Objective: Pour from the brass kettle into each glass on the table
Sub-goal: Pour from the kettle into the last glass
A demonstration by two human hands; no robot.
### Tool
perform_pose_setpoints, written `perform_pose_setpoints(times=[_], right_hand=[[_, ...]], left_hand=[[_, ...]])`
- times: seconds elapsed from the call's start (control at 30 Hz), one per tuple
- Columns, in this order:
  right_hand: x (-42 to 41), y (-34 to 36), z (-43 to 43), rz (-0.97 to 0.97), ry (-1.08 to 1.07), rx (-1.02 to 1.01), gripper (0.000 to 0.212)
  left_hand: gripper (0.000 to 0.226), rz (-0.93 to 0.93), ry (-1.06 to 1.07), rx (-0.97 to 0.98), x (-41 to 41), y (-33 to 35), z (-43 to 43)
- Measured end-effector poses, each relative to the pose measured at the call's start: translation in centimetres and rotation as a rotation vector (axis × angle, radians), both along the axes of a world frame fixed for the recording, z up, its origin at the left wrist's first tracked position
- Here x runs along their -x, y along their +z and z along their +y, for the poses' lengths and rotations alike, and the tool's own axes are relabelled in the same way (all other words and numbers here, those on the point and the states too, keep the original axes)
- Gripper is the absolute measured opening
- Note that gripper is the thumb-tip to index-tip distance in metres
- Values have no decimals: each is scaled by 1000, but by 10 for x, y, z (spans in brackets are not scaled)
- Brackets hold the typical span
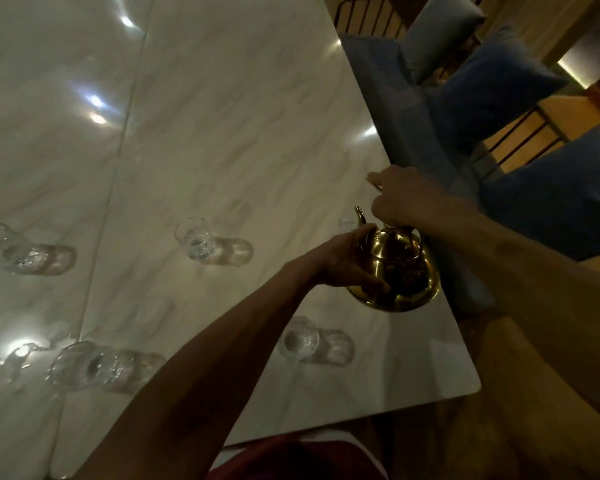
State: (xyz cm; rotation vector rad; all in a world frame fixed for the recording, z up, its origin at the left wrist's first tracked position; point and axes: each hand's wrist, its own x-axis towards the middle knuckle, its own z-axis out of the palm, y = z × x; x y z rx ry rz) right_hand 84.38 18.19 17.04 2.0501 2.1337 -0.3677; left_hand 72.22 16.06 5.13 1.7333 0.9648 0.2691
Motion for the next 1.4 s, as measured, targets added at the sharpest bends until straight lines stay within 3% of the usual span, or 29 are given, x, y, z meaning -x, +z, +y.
perform_pose_setpoints(times=[0.3, 0.47, 0.67, 0.93, 1.4], right_hand=[[118, 36, -61, 204, 20, -232, 65], [211, 44, -80, 215, 122, -292, 52], [335, 51, -95, 310, 271, -291, 54], [476, 47, -114, 437, 504, -237, 15], [585, -36, -145, 578, 440, 55, 28]], left_hand=[[106, -89, 73, -205, 111, 24, -46], [108, -67, 209, -265, 205, 36, -80], [110, 9, 408, -322, 335, 49, -120], [116, 50, 640, -311, 473, 46, -167], [133, 173, 729, -62, 588, -17, -217]])
